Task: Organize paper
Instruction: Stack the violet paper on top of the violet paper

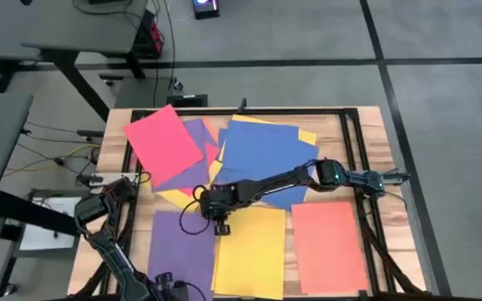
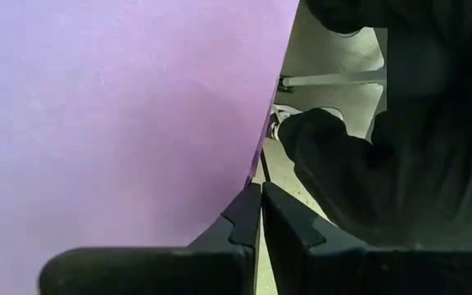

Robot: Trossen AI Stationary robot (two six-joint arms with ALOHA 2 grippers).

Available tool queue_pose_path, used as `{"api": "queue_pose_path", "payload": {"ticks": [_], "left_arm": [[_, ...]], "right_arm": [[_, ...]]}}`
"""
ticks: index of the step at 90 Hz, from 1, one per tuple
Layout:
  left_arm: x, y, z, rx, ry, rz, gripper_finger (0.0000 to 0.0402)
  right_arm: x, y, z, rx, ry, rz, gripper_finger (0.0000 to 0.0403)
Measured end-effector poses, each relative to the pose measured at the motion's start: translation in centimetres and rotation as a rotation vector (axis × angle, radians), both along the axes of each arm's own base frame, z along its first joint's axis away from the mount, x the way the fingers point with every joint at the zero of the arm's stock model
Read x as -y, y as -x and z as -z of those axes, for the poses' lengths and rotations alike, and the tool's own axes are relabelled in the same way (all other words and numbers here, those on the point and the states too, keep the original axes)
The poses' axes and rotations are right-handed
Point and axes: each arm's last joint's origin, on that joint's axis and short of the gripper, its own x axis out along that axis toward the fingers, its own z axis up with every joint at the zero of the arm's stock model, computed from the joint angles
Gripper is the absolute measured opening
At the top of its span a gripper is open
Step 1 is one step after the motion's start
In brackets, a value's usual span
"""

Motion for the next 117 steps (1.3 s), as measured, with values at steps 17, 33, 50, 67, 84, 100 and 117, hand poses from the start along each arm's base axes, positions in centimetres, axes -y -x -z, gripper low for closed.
{"api": "queue_pose_path", "payload": {"ticks": [17,33,50,67,84,100,117], "left_arm": [[0.1,-0.1,0.0,-0.001,0.017,0.001,0.0000],[0.6,-0.4,-1.0,0.005,0.036,0.004,0.0000],[0.6,-0.3,-3.6,-0.027,-0.018,-0.019,0.0000],[0.6,0.0,-5.3,-0.035,-0.071,-0.057,0.0000],[0.9,0.0,-5.3,-0.045,-0.045,-0.064,0.0000],[0.8,0.1,-5.3,-0.048,-0.051,-0.061,0.0000],[0.5,0.1,-5.5,-0.042,-0.080,-0.052,0.0000]], "right_arm": [[0.8,-0.1,-0.7,0.016,0.005,0.015,0.0000],[0.7,-0.3,-2.7,0.056,0.011,0.007,0.0000],[-0.2,-0.6,-4.1,0.086,0.021,-0.028,0.0000],[-0.2,-0.5,-4.5,0.084,0.033,-0.041,0.0000],[0.5,-0.2,-3.6,0.030,0.037,-0.027,0.0000],[1.3,0.0,-3.3,-0.008,0.036,-0.002,0.0000],[1.8,0.3,-4.4,0.001,0.047,-0.007,0.0000]]}}
